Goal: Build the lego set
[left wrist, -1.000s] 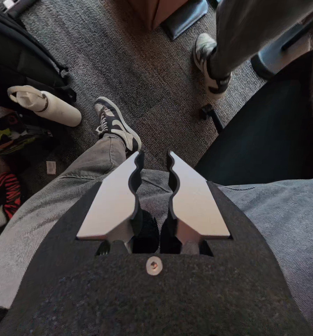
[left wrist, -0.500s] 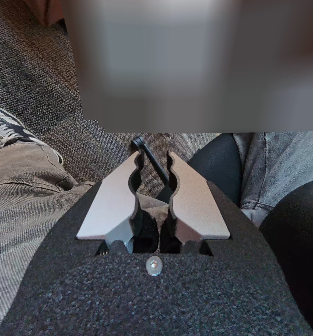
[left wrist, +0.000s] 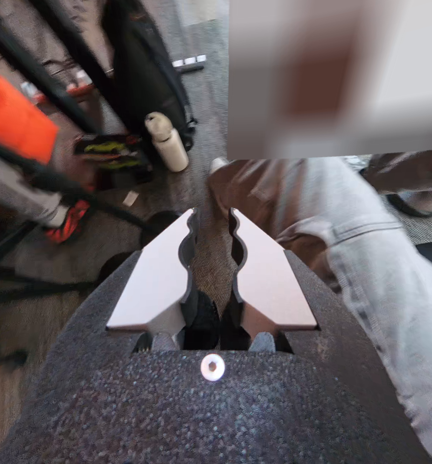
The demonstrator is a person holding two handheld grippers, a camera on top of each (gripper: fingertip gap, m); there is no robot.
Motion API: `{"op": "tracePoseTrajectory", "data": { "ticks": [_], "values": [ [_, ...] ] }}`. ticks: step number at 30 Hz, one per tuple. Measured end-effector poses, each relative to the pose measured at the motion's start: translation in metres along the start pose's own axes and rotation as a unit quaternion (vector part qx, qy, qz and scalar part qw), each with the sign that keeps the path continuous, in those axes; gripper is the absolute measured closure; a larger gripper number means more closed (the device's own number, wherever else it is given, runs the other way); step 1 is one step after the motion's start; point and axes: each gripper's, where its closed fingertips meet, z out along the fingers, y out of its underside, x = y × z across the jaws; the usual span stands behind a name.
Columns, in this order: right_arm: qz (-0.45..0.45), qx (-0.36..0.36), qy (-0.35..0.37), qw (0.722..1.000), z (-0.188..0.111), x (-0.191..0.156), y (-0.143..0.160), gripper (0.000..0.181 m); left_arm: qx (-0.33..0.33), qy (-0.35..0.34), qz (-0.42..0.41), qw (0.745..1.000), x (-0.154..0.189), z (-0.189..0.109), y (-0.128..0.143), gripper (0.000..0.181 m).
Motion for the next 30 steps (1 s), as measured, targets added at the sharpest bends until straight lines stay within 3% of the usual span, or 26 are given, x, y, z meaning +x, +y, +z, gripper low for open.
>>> {"op": "tracePoseTrajectory", "data": {
  "ticks": [4,7,11,15,23,30],
  "values": [
    [-0.082,-0.04,-0.049,0.995,0.036,-0.049,0.0,0.172,-0.009,-0.12,-0.065,0.991,-0.076,-0.062,0.068,0.161],
    [-0.138,-0.087,-0.049,0.985,0.057,-0.069,0.015,0.172,-0.032,-0.153,-0.133,0.979,-0.101,-0.086,0.119,0.16],
    [-0.214,-0.089,-0.029,0.972,0.079,-0.087,-0.001,0.177,-0.035,-0.143,-0.166,0.975,-0.107,-0.105,0.153,0.16],
    [-0.216,-0.102,-0.063,0.969,0.107,-0.107,-0.008,0.174,-0.051,-0.139,-0.196,0.969,-0.099,-0.127,0.187,0.16],
    [-0.266,-0.169,-0.093,0.945,0.16,-0.13,0.006,0.176,-0.048,-0.251,-0.275,0.927,-0.124,-0.206,0.248,0.16],
    [-0.306,-0.192,-0.148,0.921,0.196,-0.178,0.007,0.176,-0.099,-0.272,-0.31,0.905,-0.105,-0.232,0.314,0.16]
  ]
}}
